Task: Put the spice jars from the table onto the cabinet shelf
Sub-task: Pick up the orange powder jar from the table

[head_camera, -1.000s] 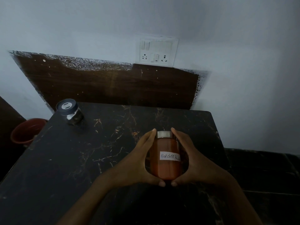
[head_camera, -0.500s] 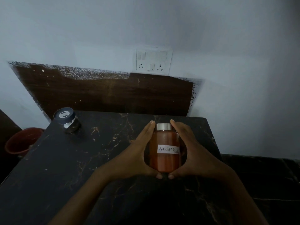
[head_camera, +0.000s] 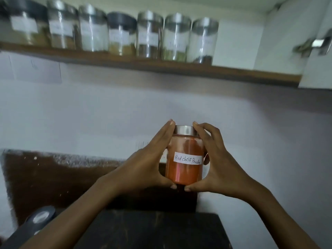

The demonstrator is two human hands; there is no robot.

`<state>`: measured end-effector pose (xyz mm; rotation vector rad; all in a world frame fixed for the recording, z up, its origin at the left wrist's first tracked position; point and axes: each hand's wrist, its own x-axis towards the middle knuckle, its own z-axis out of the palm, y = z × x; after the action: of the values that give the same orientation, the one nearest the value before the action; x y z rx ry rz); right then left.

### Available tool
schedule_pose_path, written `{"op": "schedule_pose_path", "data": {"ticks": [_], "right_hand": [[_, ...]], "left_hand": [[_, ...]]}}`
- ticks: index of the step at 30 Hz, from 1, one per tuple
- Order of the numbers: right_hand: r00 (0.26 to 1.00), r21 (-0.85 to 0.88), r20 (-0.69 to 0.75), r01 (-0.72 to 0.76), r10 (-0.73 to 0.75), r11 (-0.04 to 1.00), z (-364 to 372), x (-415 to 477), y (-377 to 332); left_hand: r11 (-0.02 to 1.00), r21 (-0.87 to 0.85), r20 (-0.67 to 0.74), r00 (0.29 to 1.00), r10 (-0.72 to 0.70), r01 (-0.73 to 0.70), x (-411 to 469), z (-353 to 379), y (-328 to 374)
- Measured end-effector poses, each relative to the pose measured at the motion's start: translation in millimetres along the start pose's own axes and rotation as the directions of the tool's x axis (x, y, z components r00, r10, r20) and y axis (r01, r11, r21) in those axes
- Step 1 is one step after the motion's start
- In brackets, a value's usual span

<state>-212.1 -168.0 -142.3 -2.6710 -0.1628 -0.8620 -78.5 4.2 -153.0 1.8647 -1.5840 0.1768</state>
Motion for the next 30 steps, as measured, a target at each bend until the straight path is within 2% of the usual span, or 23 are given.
{"op": "schedule_pose_path", "data": {"ticks": [4,9,15,19,22,25,30], "right_hand": [[0.986,-0.125,-0.125,0.091,-0.107,0.988,-39.6,36.9,0.4],[0.956,-0.227,-0.232,0.128,-0.181,0.965,-76.5,73.7,6.4],[0.925,-0.354,-0.307,0.108,-0.224,0.929,-110.4,105.3,17.6],[0.901,-0.367,-0.384,0.052,-0.202,0.929,-140.0,120.9,30.6],[0.887,-0.429,-0.425,-0.019,-0.183,0.903,-163.6,132.1,41.2],[0.879,-0.412,-0.455,-0.066,-0.143,0.909,-183.5,142.0,56.0],[0.902,-0.345,-0.428,-0.101,-0.060,0.933,-199.2,158.0,87.5]], "left_hand": [[0.979,0.162,-0.077,0.987,0.138,-0.124,43.5,-39.0,16.1],[0.942,0.261,-0.113,0.962,0.248,-0.213,88.4,-73.2,29.6],[0.860,0.467,-0.203,0.921,0.331,-0.206,128.0,-90.2,38.3],[0.884,0.453,-0.290,0.918,0.271,-0.118,158.9,-88.3,23.5],[0.822,0.569,-0.311,0.929,0.202,0.012,180.1,-82.9,1.4],[0.780,0.616,-0.324,0.938,0.123,0.110,190.1,-73.7,-21.3],[0.731,0.677,-0.335,0.921,0.200,0.087,191.2,-65.9,-39.2]]}}
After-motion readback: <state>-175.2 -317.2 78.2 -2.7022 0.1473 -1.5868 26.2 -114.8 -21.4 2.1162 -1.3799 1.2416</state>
